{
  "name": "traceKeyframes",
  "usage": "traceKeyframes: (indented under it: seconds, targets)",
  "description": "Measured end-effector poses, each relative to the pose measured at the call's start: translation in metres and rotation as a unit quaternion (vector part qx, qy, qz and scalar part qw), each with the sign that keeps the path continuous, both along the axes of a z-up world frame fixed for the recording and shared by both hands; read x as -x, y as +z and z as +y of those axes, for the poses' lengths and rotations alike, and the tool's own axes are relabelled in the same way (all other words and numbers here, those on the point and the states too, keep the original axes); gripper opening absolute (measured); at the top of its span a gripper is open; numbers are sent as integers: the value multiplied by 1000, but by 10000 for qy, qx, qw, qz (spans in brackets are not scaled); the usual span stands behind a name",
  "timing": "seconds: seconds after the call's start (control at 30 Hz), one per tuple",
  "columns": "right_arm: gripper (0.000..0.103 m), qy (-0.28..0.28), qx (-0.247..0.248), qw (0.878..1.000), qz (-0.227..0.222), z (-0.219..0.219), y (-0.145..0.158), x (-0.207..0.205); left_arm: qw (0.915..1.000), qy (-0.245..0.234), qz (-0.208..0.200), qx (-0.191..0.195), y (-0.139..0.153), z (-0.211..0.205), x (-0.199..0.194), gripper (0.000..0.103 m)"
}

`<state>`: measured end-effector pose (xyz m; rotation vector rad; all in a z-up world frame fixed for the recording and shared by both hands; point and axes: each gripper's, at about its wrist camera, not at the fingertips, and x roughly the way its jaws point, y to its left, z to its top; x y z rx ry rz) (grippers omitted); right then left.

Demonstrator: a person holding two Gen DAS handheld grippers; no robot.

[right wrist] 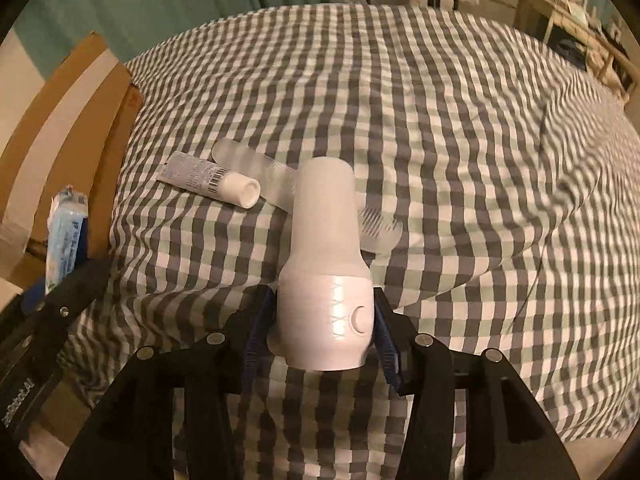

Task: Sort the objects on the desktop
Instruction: 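Carry the tissue pack and white bottle to the box and release both inside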

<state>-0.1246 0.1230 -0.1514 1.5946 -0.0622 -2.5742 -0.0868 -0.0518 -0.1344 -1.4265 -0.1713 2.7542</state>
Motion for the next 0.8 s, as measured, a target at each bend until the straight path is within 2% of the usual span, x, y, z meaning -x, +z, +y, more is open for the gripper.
traceKeyframes:
  seconds: [0.1, 0.17, 0.23, 0.37, 0.43, 0.53, 0.63, 0.77, 0.8]
  targets:
    - [43, 169, -471, 9966, 655, -9, 24, -11, 10000, -56, 15, 69, 1, 7, 1, 59]
    - [43, 298, -606, 9926, 1011, -16, 39, -20, 9999, -38, 98, 84, 5, 7, -2, 59]
    - [43, 345, -680, 9900, 1190, -22, 51, -29, 9998, -52, 203, 30, 11, 7, -5, 59]
    - [43, 208, -521, 9894, 1339, -29, 73, -43, 9988, -142, 457, -108, 30, 6, -13, 59]
    - [43, 249, -432, 9878, 1475, -33, 83, -51, 9987, -56, 445, -260, 35, 0, -15, 59]
    - [43, 328, -560, 9840, 1660, -41, 101, -60, 9979, 143, 401, -489, 45, -17, -16, 59]
    - [43, 458, -459, 9794, 1912, -53, 118, -66, 9963, 241, 551, -607, 60, -31, -19, 59]
    - [43, 575, 350, 9766, 2042, -65, 145, -72, 9950, 212, 648, -725, 89, -47, -16, 59]
    - [43, 652, 407, 9744, 2111, -69, 152, -74, 9950, 178, 676, -713, 94, -50, -17, 59]
